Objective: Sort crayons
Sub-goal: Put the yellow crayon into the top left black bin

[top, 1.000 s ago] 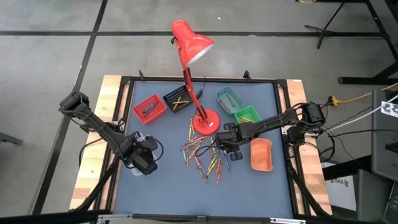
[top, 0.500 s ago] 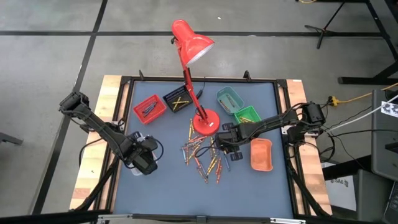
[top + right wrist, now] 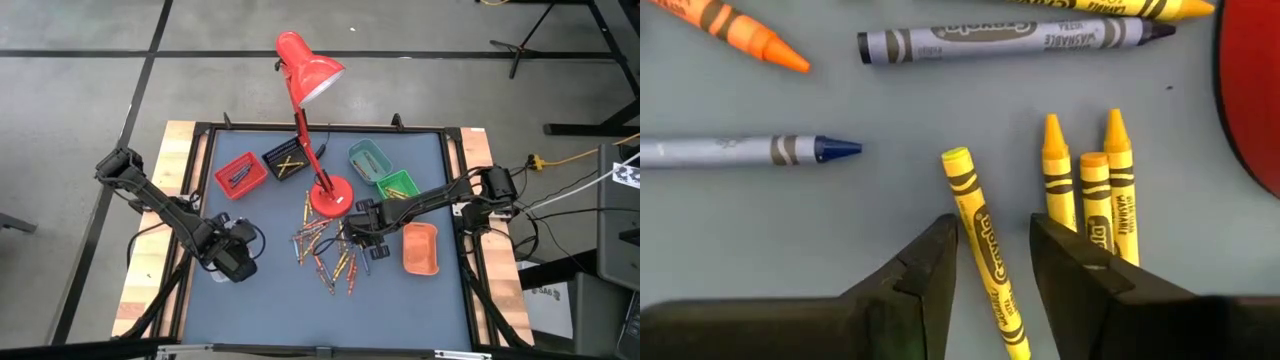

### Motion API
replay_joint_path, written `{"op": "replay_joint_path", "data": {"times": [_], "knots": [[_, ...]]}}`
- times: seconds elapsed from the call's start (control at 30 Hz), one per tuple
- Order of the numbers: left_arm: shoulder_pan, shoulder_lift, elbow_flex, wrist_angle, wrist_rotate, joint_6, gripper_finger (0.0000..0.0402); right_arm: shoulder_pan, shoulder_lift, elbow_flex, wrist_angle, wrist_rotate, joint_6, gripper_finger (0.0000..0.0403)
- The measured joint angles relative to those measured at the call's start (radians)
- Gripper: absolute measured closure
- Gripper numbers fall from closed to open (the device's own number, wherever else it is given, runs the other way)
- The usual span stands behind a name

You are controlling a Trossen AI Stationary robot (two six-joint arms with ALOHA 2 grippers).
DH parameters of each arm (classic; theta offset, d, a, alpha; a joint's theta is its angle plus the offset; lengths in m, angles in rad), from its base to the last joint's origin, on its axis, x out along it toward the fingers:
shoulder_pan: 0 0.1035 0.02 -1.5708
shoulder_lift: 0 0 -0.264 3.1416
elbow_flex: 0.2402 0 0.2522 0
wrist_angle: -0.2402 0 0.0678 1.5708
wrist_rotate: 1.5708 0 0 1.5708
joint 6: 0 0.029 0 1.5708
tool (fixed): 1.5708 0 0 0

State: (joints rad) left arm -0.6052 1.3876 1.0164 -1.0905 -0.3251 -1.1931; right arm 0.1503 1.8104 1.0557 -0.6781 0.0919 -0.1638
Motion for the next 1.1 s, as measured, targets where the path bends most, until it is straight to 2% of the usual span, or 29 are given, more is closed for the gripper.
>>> {"op": "replay_joint_path", "data": {"times": [0.17,0.33,0.63,0.8,1.1], "knots": [[0.000,0.000,0.000,0.042,-0.074,0.001,0.0316,0.000,0.001,-0.001,0.001,-0.005,-0.001,0.0281],[0.001,0.000,0.000,0.092,-0.155,0.005,0.0316,0.001,0.002,-0.002,0.000,-0.011,-0.001,0.0323],[0.001,0.000,0.000,0.226,-0.274,0.202,0.0316,0.000,0.003,-0.002,0.002,-0.034,-0.002,0.0385],[0.000,0.000,0.000,0.290,-0.328,0.287,0.0316,0.000,0.005,0.011,-0.011,-0.042,-0.001,0.0390],[0.001,0.000,0.000,0.329,-0.343,0.337,0.0316,0.000,0.010,0.081,-0.009,-0.051,-0.002,0.0385]]}}
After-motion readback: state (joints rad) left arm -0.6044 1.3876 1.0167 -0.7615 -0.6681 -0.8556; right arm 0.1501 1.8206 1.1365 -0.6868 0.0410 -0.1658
